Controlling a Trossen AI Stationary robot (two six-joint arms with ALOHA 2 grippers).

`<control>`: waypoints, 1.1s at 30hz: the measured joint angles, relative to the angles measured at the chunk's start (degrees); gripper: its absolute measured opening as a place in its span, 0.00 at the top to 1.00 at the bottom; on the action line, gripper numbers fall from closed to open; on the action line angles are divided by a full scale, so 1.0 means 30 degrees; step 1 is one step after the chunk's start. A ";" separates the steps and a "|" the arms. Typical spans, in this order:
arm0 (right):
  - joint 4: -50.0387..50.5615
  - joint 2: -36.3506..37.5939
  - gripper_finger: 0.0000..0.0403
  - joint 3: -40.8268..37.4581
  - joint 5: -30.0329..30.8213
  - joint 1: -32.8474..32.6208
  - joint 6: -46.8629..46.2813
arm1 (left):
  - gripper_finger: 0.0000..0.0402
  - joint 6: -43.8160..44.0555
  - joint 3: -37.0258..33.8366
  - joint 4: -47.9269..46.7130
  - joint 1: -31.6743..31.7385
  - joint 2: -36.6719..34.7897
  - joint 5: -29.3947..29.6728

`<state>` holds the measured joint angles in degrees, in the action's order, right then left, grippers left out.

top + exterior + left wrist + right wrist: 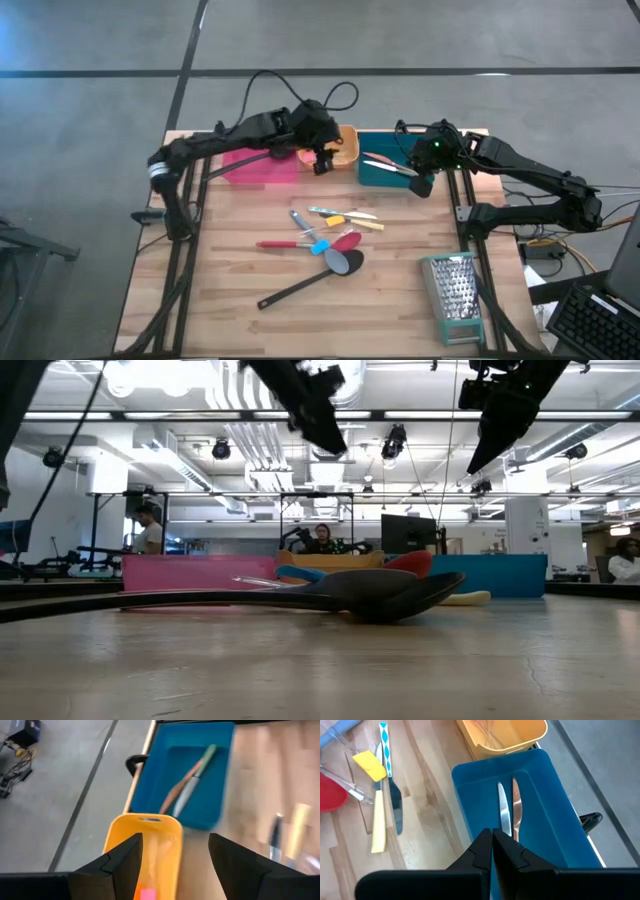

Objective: Pick & Place Kitchen Items
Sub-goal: Put the white knife into the blue bin

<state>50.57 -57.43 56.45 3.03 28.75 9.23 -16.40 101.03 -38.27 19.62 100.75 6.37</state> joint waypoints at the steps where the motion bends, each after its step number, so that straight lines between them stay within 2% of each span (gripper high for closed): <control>1: -0.0004 0.0000 0.98 0.0000 0.0000 0.0000 -0.0007 | 0.42 0.0030 -0.0007 -0.0503 -0.0269 -0.0356 0.0123; 7: -0.0057 0.0000 0.98 0.0000 0.0000 0.0000 -0.0015 | 0.42 0.1347 -0.0015 -0.3102 -0.1836 -0.2333 0.0590; 14: -0.0052 0.0000 0.98 0.0000 -0.0007 0.0000 -0.0073 | 0.42 0.3949 -0.0015 -0.6744 -0.3759 -0.3214 0.0868; 16: -0.0058 0.0000 0.98 0.0000 -0.0007 0.0000 -0.0073 | 0.42 0.4382 -0.0051 -0.7828 -0.4400 -0.3217 0.1419; 19: -0.0058 0.0000 0.98 0.0000 -0.0015 0.0000 -0.0126 | 0.42 0.5007 -0.0392 -0.8853 -0.5447 -0.3249 0.3346; 23: -0.0058 0.0000 0.98 0.0000 -0.0022 0.0000 -0.0226 | 0.42 0.5534 -0.1853 -0.9060 -0.6754 -0.3419 0.5432; 28: -0.0066 0.0000 0.98 0.0000 -0.0212 0.0000 -0.0146 | 0.42 0.6623 -0.4688 -0.8107 -0.7857 -0.3676 0.5591; 33: -0.1033 0.0000 0.98 0.0000 -0.3333 -0.0007 0.0241 | 0.42 0.7447 -0.8233 -0.5556 -0.8481 -0.3768 0.5597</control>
<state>47.47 -57.43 56.45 -6.97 28.73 9.96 5.94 76.34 -54.94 -5.82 89.45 23.16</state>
